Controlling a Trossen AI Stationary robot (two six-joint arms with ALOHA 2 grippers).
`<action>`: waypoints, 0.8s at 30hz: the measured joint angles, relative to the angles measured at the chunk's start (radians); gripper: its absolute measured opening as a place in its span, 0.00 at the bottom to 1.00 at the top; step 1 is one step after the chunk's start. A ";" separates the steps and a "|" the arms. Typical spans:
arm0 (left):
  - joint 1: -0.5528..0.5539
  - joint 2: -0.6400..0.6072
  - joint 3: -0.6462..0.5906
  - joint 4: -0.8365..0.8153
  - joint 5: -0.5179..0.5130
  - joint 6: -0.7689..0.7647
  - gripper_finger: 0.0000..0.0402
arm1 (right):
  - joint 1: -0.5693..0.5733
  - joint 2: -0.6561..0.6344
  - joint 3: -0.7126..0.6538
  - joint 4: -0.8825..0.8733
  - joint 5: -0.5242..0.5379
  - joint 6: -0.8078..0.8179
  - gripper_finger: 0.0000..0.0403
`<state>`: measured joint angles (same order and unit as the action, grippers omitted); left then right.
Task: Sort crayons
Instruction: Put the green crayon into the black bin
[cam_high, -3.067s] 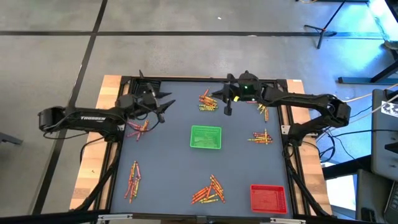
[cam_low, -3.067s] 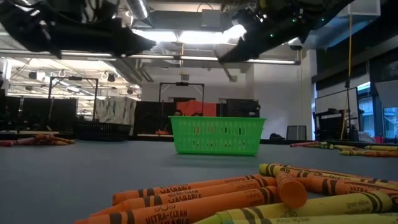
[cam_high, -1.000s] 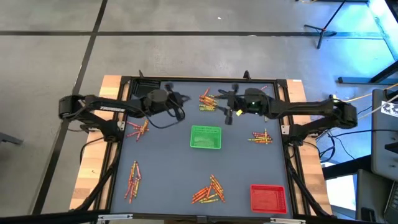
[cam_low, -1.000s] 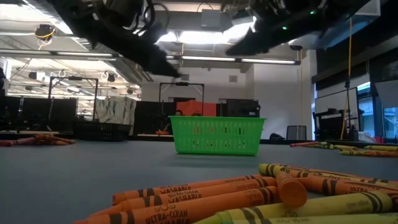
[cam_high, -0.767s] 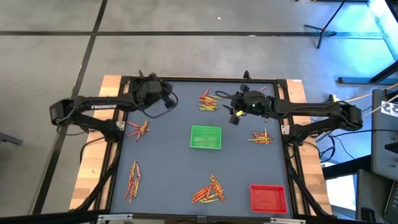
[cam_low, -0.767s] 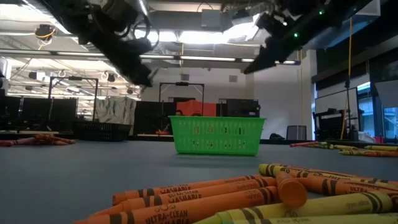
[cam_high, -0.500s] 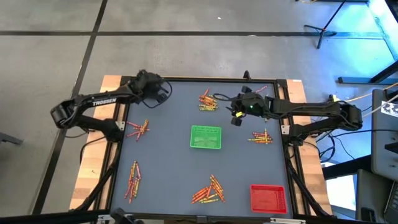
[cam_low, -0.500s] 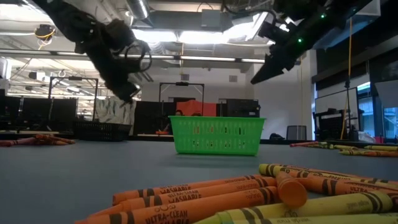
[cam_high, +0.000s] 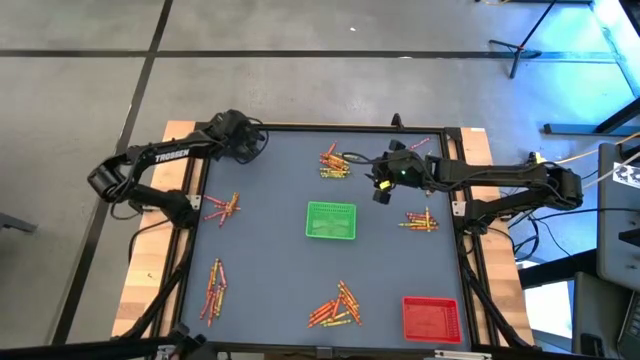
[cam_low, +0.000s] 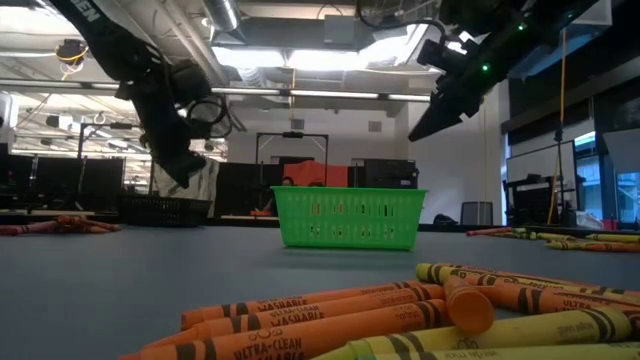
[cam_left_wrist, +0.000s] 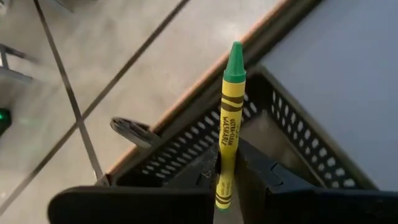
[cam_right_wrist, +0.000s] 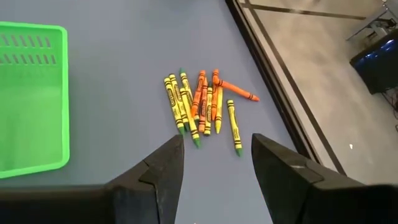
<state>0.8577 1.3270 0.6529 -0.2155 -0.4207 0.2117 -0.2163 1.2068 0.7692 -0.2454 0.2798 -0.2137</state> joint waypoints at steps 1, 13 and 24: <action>0.000 0.009 0.000 -0.007 -0.005 0.000 0.07 | 0.000 0.000 0.000 -0.004 0.000 0.000 0.46; 0.000 0.017 0.000 -0.022 0.001 0.005 0.24 | 0.000 0.000 0.000 -0.099 0.031 0.057 0.46; -0.049 -0.142 -0.001 0.077 0.302 0.003 0.32 | -0.157 0.072 0.000 -0.041 -0.060 0.009 0.46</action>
<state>0.8092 1.1850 0.6521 -0.1390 -0.1184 0.2150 -0.3737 1.2792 0.7692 -0.2860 0.2196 -0.2048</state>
